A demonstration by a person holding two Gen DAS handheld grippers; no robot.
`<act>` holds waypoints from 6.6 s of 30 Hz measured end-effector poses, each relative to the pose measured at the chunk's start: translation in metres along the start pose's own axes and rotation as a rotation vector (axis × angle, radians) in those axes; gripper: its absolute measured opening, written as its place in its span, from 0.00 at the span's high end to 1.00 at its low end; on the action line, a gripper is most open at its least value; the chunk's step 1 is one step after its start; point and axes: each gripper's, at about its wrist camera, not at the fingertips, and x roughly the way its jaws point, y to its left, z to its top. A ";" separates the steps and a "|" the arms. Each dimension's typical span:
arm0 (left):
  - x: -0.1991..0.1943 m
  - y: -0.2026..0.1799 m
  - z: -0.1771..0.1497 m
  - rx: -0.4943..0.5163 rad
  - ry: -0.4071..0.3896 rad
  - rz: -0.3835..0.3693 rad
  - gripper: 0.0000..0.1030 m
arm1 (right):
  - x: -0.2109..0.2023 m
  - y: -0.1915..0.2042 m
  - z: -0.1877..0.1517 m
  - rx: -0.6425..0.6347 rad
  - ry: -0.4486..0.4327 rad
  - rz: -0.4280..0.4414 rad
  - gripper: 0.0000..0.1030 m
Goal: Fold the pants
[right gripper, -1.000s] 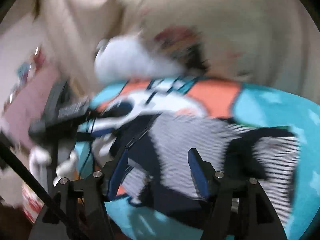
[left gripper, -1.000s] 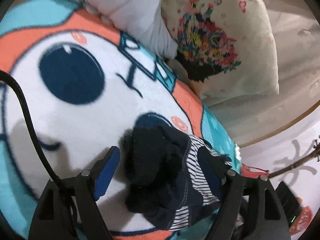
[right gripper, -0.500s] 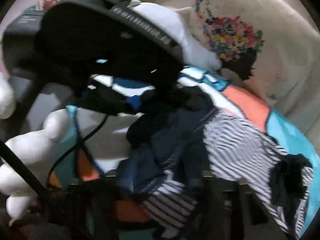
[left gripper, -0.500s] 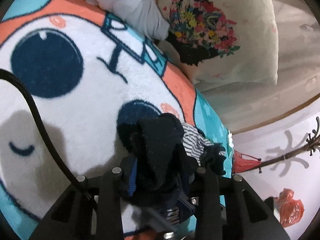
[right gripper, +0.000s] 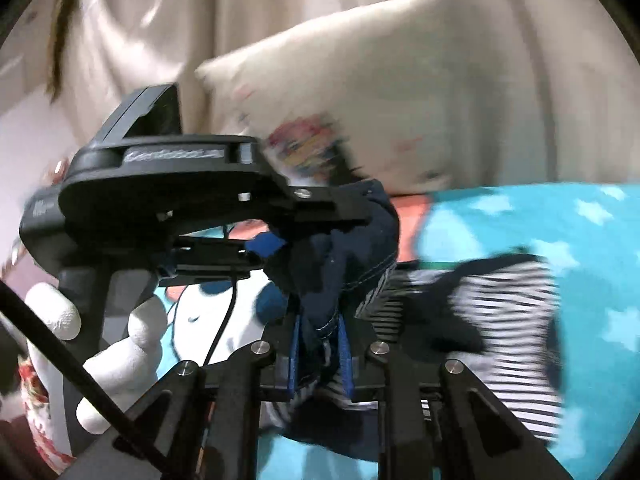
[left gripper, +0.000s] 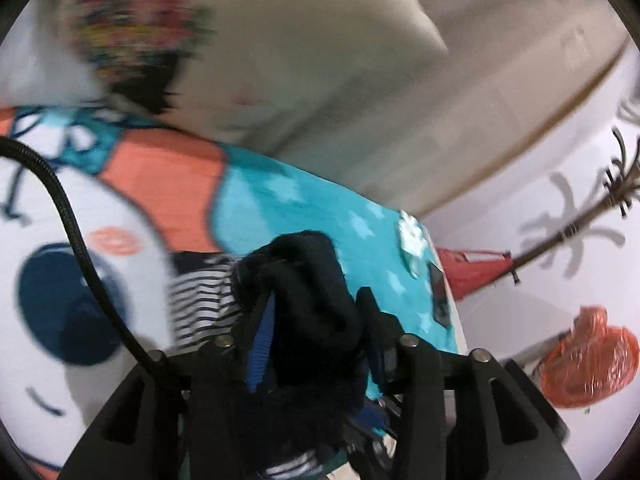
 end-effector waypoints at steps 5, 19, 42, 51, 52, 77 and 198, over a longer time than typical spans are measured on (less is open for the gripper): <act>0.005 -0.012 -0.005 0.009 -0.014 -0.006 0.47 | -0.025 -0.067 -0.012 0.149 0.024 -0.117 0.64; 0.020 0.043 -0.040 -0.100 0.017 0.158 0.42 | -0.019 -0.101 0.016 0.308 0.024 0.104 0.48; 0.059 0.043 -0.048 -0.087 0.097 -0.068 0.63 | 0.009 -0.147 0.007 0.411 0.143 0.143 0.66; 0.025 0.046 0.003 -0.068 -0.008 -0.023 0.66 | 0.032 -0.101 0.068 0.278 0.086 0.179 0.67; 0.026 0.048 0.011 -0.063 -0.018 -0.001 0.66 | 0.039 -0.099 0.073 0.271 0.086 0.170 0.67; 0.011 0.109 0.002 -0.127 -0.004 0.074 0.39 | 0.065 -0.146 0.035 0.452 0.225 0.051 0.24; -0.127 0.026 -0.101 0.105 -0.513 0.823 0.00 | 0.016 0.030 -0.006 -0.005 0.066 -0.195 0.32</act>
